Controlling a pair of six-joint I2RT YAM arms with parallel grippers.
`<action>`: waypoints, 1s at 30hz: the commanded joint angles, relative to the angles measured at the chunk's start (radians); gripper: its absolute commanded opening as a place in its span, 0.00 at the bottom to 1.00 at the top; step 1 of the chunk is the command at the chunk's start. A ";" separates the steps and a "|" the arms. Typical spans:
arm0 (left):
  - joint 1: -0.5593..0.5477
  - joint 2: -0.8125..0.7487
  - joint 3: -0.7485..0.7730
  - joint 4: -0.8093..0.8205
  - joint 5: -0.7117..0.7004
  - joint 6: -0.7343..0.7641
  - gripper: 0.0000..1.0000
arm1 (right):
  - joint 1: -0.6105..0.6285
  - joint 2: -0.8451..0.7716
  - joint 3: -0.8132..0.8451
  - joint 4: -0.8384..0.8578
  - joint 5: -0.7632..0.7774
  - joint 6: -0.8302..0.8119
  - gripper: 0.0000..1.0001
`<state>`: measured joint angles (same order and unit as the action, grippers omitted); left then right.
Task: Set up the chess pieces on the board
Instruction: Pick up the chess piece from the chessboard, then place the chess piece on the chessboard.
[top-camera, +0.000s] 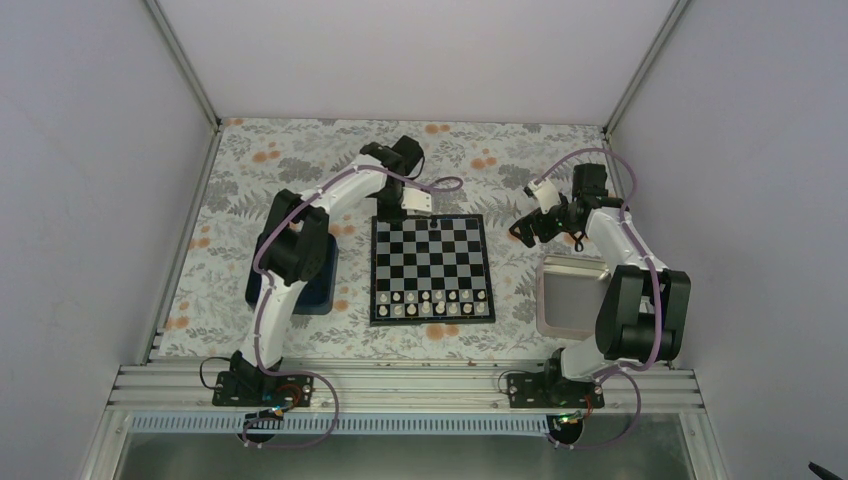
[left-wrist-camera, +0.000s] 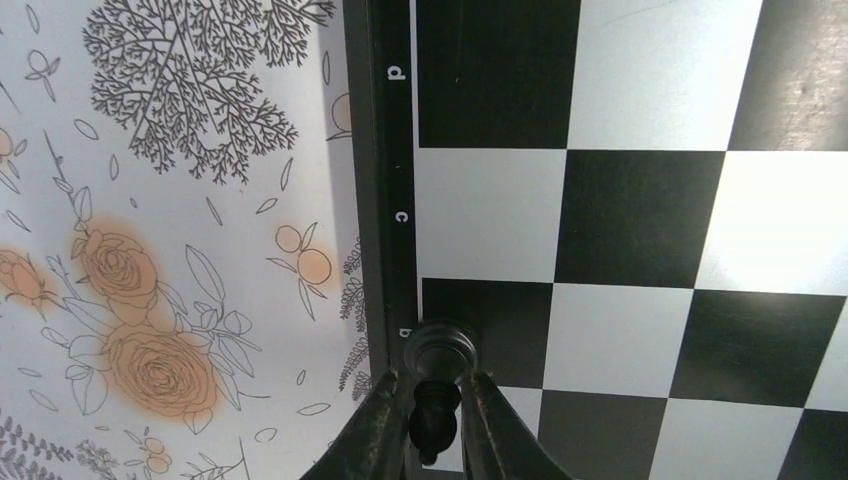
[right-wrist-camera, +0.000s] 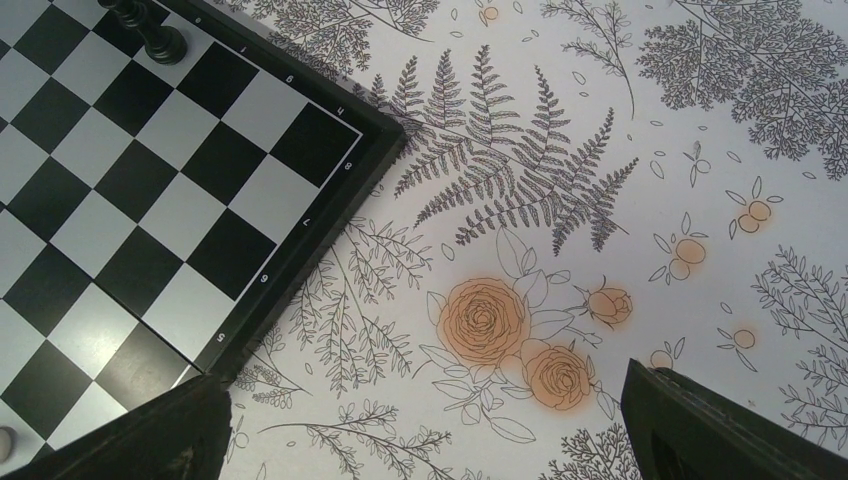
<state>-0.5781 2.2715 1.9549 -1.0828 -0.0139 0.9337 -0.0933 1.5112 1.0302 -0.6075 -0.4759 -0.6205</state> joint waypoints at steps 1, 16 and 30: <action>0.004 0.017 0.045 -0.031 0.027 0.004 0.12 | -0.003 0.007 0.015 -0.005 -0.025 -0.011 1.00; -0.034 0.011 0.138 -0.091 0.068 -0.007 0.08 | -0.003 0.006 0.014 -0.005 -0.023 -0.014 1.00; -0.059 0.058 0.163 -0.104 0.066 -0.008 0.09 | -0.003 0.008 0.013 -0.010 -0.027 -0.018 1.00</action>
<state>-0.6369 2.3058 2.0876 -1.1652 0.0387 0.9298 -0.0933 1.5112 1.0302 -0.6079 -0.4774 -0.6231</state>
